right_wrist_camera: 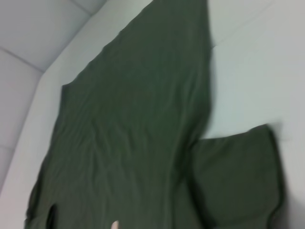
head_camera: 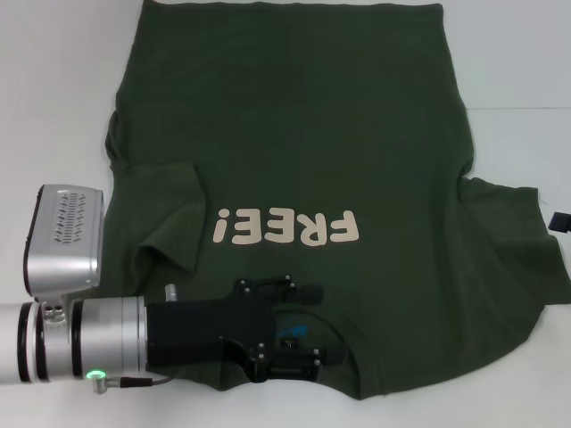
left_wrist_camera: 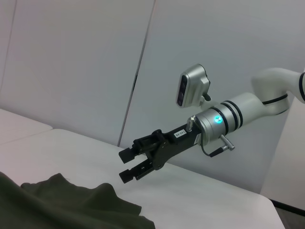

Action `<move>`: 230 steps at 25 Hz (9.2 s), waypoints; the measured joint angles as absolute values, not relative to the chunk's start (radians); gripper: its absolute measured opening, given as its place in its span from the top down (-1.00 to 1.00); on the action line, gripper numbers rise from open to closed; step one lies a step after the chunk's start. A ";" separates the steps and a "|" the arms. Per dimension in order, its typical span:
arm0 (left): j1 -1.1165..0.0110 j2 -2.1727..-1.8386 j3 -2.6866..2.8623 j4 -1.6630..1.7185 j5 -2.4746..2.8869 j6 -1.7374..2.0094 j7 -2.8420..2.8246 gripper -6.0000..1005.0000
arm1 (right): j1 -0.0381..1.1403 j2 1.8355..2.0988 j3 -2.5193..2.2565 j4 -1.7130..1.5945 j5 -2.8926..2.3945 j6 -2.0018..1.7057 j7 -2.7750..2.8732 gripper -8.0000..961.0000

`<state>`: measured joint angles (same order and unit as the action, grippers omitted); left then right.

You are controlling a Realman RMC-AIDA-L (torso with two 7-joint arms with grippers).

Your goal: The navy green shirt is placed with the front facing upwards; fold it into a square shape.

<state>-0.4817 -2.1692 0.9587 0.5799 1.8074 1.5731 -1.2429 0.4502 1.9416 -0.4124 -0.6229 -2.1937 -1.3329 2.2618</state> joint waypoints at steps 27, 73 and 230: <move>-0.483 -2.169 0.946 0.564 1.807 1.561 -1.242 -0.66 | 0.502 1.984 -0.450 -0.562 -2.186 -1.135 2.227 -0.84; -0.473 -2.169 0.916 0.566 1.798 1.561 -1.242 -0.65 | 0.505 1.993 -0.441 -0.525 -2.002 -1.002 2.061 0.98; -0.301 -2.155 0.513 0.665 1.899 1.484 -1.367 -0.67 | 0.580 2.088 -0.698 -0.478 -1.913 -1.399 1.842 -0.93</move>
